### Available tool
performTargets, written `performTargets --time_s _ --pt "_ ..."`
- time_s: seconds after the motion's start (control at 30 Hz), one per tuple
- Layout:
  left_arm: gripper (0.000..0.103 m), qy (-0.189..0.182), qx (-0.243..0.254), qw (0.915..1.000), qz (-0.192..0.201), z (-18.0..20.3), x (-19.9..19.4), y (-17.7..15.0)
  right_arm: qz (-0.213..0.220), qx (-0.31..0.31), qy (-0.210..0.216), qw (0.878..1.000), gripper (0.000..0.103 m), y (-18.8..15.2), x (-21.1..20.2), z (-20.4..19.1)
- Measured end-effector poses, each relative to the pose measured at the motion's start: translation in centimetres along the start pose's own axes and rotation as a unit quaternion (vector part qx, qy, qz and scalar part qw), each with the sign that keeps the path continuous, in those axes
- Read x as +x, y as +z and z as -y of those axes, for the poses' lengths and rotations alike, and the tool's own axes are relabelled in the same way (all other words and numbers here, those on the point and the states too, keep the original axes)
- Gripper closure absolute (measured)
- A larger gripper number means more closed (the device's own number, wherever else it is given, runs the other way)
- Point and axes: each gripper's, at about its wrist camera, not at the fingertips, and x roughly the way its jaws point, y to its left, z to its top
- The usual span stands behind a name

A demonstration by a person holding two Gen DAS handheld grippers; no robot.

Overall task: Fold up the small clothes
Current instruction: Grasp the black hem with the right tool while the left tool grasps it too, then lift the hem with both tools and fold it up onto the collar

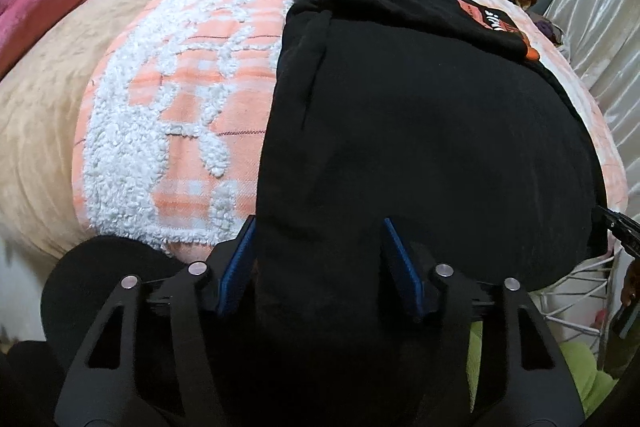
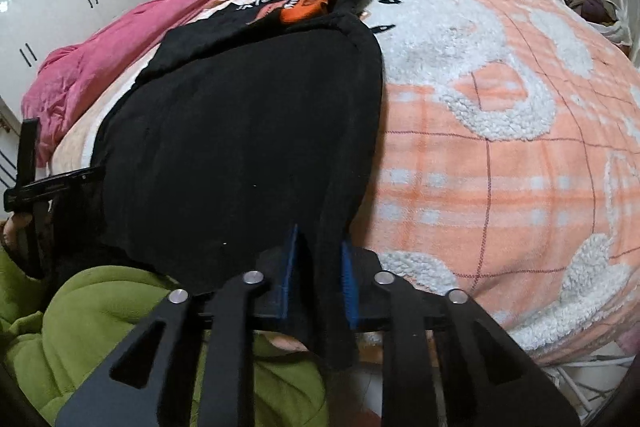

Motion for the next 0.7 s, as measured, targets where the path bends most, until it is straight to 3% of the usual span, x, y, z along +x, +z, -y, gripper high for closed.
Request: performTargets --time_s 0.3,0.37,0.43,0.47,0.5,0.57,0.7 --pt "0.053 -0.008 -0.006 0.9999 -0.005 -0.2 0.2 -0.3 -0.005 -0.003 0.012 1.000 0.076 0.0 0.4 -0.2" --pt "0.060 -0.003 -0.006 1.0000 -0.001 -0.2 0.0 -0.3 -0.005 -0.012 0.010 1.000 0.085 0.1 0.3 -0.5" --pt "0.084 0.004 -0.001 1.0000 0.005 -0.1 -0.3 -0.3 -0.002 -0.009 0.022 1.000 0.093 0.4 -0.1 -0.4" --pt "0.096 -0.016 -0.004 0.9998 0.009 -0.2 -0.7 -0.2 0.000 -0.005 0.031 1.000 0.094 0.6 -0.4 -0.2" --pt "0.098 -0.033 -0.008 0.9994 0.011 -0.2 -1.0 -0.2 0.003 -0.002 0.038 0.999 0.094 0.8 -0.6 -0.2" --pt "0.098 -0.025 0.004 0.9995 0.020 0.2 -1.6 0.0 0.016 0.002 0.058 0.998 0.095 1.4 -1.4 -0.2" --pt "0.098 -0.049 -0.001 0.9980 0.040 0.3 -3.1 0.6 0.047 0.011 0.095 0.994 0.095 3.0 -2.9 -0.3"
